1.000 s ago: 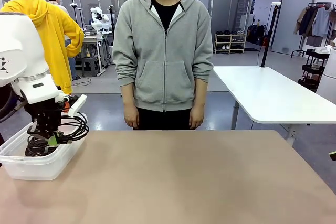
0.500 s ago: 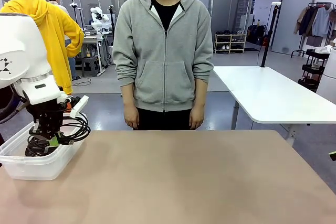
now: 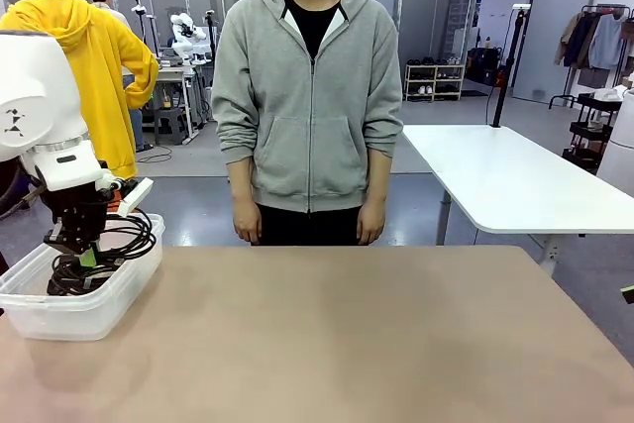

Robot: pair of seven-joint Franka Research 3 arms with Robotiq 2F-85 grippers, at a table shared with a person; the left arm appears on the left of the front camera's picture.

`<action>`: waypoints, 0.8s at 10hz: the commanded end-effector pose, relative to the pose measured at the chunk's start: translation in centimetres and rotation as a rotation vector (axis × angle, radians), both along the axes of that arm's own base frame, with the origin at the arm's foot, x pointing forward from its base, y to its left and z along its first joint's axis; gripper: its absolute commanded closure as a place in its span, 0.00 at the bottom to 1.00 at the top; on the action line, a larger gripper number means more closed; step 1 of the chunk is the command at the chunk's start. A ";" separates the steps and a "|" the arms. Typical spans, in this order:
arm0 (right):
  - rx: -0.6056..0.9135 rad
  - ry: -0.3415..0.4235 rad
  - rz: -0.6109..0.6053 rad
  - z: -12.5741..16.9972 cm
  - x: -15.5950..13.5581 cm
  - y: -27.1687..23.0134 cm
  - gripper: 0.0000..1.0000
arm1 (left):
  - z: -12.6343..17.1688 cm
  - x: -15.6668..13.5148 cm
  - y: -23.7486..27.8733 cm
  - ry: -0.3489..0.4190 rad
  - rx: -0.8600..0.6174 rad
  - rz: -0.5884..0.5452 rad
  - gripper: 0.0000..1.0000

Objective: Organize and store the cables.
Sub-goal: Place the USB Extension Cable into the Organizing box.

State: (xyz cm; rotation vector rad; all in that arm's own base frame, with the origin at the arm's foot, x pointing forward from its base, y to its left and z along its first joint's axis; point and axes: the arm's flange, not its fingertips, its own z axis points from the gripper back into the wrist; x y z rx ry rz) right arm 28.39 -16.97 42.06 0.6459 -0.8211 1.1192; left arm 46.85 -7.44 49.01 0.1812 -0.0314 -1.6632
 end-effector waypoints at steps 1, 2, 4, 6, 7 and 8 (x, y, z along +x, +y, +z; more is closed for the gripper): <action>0.013 -0.011 -0.002 0.2 0.1 0.1 0.00 | -0.5 2.3 1.7 -0.047 0.047 0.044 0.86; 0.013 -0.011 -0.002 0.2 0.1 0.1 0.00 | -1.0 3.6 2.8 -0.048 0.029 0.090 0.86; 0.013 -0.011 -0.002 0.2 0.1 0.1 0.00 | -2.0 5.9 4.6 -0.042 0.060 0.179 0.86; 0.013 -0.011 -0.002 0.2 0.1 0.1 0.00 | -3.7 7.7 5.3 0.016 0.027 0.175 0.86; 0.013 -0.011 -0.002 0.2 0.1 0.1 0.00 | -4.7 8.7 5.4 0.031 0.015 0.168 0.86; 0.013 -0.011 -0.002 0.2 0.1 0.1 0.00 | -5.5 9.5 5.8 0.048 0.031 0.193 0.86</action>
